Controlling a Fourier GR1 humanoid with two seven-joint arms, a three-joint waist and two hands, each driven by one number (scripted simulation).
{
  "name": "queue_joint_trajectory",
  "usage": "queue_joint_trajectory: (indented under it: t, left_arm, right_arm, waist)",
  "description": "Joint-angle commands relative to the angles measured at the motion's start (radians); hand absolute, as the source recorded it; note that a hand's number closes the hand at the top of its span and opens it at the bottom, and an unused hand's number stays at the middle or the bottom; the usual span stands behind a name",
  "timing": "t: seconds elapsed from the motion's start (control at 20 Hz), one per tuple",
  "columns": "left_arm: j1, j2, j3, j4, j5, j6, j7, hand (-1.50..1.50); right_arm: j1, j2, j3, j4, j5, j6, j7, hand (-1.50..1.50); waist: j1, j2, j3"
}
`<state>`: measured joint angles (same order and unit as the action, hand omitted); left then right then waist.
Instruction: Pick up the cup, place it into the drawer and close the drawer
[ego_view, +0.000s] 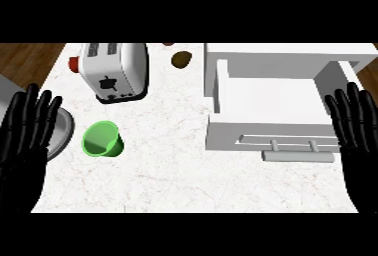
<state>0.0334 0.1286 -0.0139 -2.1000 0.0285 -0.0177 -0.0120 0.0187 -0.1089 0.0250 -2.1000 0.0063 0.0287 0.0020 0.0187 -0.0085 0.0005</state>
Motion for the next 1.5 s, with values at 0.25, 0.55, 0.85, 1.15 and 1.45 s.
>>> queue_joint_trajectory:
  t: [0.25, 0.55, 0.85, 1.15, 1.45]
  left_arm:
    - [-0.106, 0.189, -0.046, 0.083, 0.422, -0.482, -0.054, -1.5]
    - [-0.122, 0.345, 0.098, 0.441, 0.789, -0.714, 0.044, -1.5]
    - [-0.285, 0.421, 0.155, 0.836, 0.746, -0.94, -0.002, -1.5]
    - [-0.443, 0.35, 0.186, 1.142, 0.425, -1.042, -0.174, -1.5]
    - [-0.47, 0.318, 0.176, 1.32, 0.136, -0.966, -0.416, -1.5]
  right_arm:
    - [-0.047, 0.016, -0.009, -0.008, -0.018, -0.007, -0.029, -1.5]
    - [-0.061, -0.02, 0.045, 0.075, -0.05, 0.07, 0.079, -1.5]
    - [-0.171, -0.078, -0.081, 0.177, -0.127, 0.112, 0.085, -1.5]
    - [-0.22, -0.022, -0.019, 0.232, -0.062, 0.08, 0.045, -1.5]
    - [-0.184, -0.062, -0.076, 0.169, -0.109, 0.115, 0.07, -1.5]
  waist:
    - [-0.064, 0.019, -0.007]
    - [-0.036, 0.022, -0.003]
    - [-0.033, 0.016, -0.002]
    - [-0.036, 0.016, -0.002]
    - [-0.042, 0.015, -0.003]
